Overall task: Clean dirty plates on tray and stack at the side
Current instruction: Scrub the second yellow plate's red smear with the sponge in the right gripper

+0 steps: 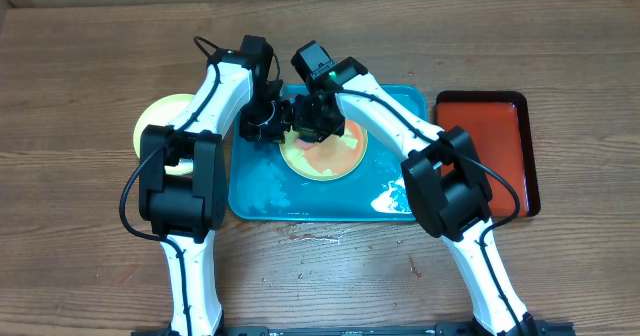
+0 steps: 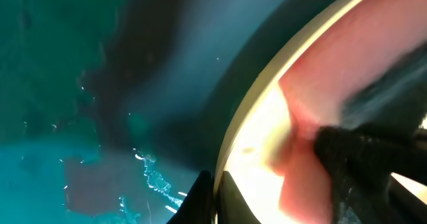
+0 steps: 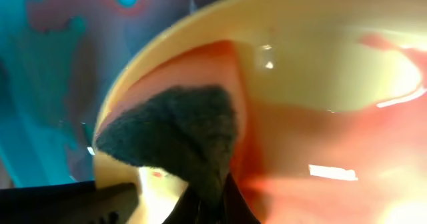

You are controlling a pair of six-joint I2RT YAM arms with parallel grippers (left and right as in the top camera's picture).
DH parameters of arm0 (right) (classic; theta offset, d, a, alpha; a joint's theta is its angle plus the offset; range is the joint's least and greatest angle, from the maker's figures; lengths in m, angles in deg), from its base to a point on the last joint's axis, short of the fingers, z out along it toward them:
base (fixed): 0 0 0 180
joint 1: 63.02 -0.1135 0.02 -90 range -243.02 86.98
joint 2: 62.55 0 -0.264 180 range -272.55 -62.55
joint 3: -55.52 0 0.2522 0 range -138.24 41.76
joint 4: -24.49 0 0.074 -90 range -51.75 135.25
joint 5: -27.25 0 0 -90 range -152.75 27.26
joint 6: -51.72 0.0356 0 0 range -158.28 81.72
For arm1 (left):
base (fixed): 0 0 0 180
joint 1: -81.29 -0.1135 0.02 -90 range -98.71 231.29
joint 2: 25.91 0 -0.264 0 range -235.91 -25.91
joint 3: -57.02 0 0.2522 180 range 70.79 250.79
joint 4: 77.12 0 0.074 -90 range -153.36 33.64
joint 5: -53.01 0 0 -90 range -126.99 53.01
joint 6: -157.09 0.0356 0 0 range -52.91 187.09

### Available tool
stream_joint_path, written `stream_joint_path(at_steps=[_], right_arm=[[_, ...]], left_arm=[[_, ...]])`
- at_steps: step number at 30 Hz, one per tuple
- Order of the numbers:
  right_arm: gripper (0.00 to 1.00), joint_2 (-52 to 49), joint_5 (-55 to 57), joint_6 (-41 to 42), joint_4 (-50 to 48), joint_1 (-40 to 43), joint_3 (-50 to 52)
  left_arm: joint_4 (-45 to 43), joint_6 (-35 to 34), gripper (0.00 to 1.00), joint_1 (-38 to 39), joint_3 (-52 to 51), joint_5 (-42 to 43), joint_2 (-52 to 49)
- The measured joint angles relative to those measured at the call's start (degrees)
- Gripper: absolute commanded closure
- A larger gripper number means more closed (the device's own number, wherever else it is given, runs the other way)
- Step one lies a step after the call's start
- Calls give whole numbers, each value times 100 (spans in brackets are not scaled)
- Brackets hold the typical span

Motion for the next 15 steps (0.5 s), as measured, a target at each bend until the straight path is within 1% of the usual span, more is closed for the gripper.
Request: stream_joint_path(at_steps=[7,15], right_arm=[[96,7,815,-219,638,-44,-70],[96,22,2393,-730,1104,-52,-85]], left_arm=[[2,0,96,0,0,4,0],[-7,0,96,0,0,9,0]])
